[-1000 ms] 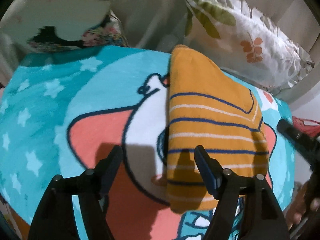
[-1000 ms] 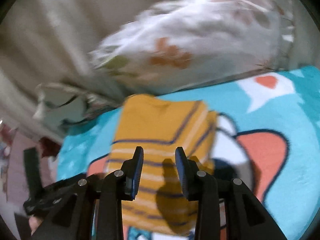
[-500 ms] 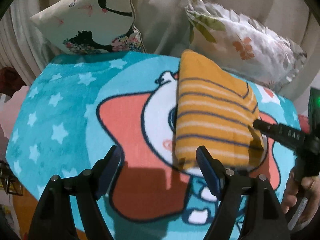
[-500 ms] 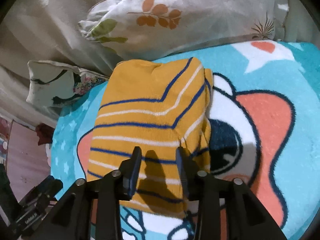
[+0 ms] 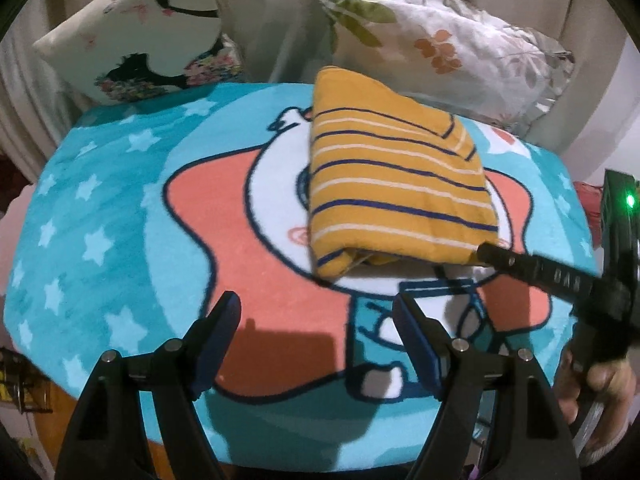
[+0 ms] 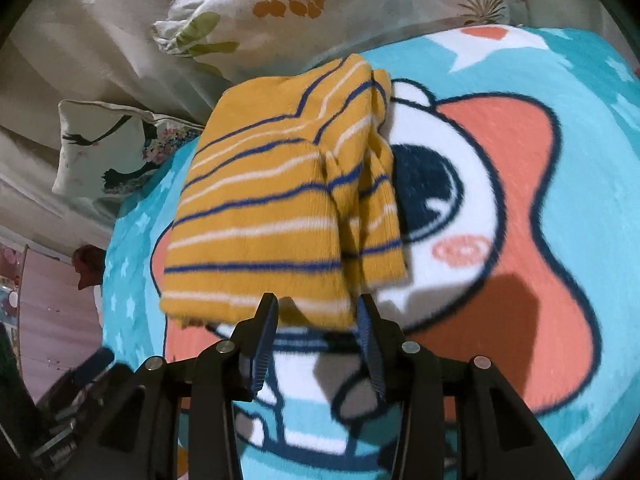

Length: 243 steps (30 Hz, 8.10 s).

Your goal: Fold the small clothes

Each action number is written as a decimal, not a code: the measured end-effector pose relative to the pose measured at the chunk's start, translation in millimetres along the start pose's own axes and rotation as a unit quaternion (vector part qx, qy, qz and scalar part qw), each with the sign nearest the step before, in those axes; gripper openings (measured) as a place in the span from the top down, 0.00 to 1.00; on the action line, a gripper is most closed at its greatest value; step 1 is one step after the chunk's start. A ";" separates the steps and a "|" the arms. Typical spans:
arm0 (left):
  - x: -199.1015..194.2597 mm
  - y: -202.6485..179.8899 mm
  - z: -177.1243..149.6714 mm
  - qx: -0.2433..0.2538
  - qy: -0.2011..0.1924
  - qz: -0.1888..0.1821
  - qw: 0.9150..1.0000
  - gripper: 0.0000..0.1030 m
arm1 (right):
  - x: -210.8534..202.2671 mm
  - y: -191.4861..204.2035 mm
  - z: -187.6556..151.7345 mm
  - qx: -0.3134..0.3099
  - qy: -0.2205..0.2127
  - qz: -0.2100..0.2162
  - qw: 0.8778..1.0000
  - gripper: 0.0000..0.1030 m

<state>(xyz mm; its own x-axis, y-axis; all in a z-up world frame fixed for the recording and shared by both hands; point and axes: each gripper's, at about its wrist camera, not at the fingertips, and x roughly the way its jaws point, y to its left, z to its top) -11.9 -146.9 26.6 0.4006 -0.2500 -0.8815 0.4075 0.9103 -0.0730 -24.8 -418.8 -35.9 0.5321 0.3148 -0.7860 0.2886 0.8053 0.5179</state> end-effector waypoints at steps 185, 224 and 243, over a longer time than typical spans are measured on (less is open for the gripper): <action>4.3 -53.5 -26.0 -0.040 -0.023 0.049 0.998 0.03 | -30.6 -19.4 -21.4 -0.120 -0.026 -0.148 0.981 0.36; 24.5 -66.9 -28.4 -0.031 0.017 0.008 0.999 0.03 | -30.5 -33.2 -27.7 -0.103 -0.019 -0.170 0.980 0.32; 23.2 -42.0 -33.6 -0.062 0.023 0.015 0.998 0.03 | -18.4 -10.3 -29.6 -0.128 -0.013 -0.158 0.979 0.31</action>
<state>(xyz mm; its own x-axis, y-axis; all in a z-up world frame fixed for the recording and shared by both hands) -47.3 -179.9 -6.4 0.3719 -0.2090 -0.9044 0.2903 0.9516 -0.1006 -61.1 -418.0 -36.8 0.4691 0.0203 -0.8829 0.2348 0.9609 0.1469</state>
